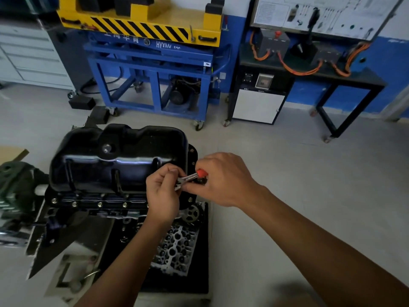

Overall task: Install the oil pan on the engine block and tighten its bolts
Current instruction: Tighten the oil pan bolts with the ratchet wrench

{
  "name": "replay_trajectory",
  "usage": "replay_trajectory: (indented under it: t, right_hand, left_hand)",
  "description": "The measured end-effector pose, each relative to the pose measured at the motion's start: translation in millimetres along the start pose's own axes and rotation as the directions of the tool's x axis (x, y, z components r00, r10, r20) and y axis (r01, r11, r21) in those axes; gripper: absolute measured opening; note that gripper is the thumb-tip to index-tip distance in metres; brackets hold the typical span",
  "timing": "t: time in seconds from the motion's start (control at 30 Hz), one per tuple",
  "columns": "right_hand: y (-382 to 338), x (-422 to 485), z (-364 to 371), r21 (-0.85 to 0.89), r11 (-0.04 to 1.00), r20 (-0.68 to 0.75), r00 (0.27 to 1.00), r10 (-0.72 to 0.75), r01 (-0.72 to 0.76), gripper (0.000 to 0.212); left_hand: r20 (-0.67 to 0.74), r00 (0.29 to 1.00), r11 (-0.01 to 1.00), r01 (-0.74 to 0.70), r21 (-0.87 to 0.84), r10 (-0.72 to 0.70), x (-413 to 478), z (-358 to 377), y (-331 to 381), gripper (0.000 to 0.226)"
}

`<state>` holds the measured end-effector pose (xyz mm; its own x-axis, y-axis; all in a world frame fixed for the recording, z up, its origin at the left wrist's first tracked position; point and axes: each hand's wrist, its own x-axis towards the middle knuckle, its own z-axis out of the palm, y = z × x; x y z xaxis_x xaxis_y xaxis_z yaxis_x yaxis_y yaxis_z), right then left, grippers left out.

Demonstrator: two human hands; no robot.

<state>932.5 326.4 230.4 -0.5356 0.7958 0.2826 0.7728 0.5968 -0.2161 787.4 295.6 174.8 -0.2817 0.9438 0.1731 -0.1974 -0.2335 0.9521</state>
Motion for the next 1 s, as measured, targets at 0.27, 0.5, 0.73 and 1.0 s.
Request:
replay_trajectory:
  t: [0.27,0.5,0.73,1.0]
  right_hand:
    - [-15.8,-20.5,0.9,0.046,0.993,-0.042,0.993,0.108,-0.106,0.043]
    - [-3.2,-9.7,-22.5,0.089,0.994,-0.113,0.991,0.075,-0.065,0.039]
    - [13.9,-16.9,-22.4,0.105,0.992,-0.106,0.991,0.075,-0.064,0.032]
    - [22.0,-7.7,-13.1,0.122,0.992,-0.079,0.996,0.035,-0.025,0.030]
  left_hand:
    - [0.033,0.997,0.997,0.070,0.042,-0.071,-4.8,-1.2,13.3,0.021]
    - [0.192,0.981,0.996,0.029,-0.086,-0.012,-5.5,5.7,31.9,0.025]
    - [0.214,0.976,0.994,0.062,-0.088,-0.042,-4.1,17.5,14.1,0.027]
    - [0.172,0.984,0.995,0.057,-0.080,-0.043,-2.9,18.8,5.0,0.023]
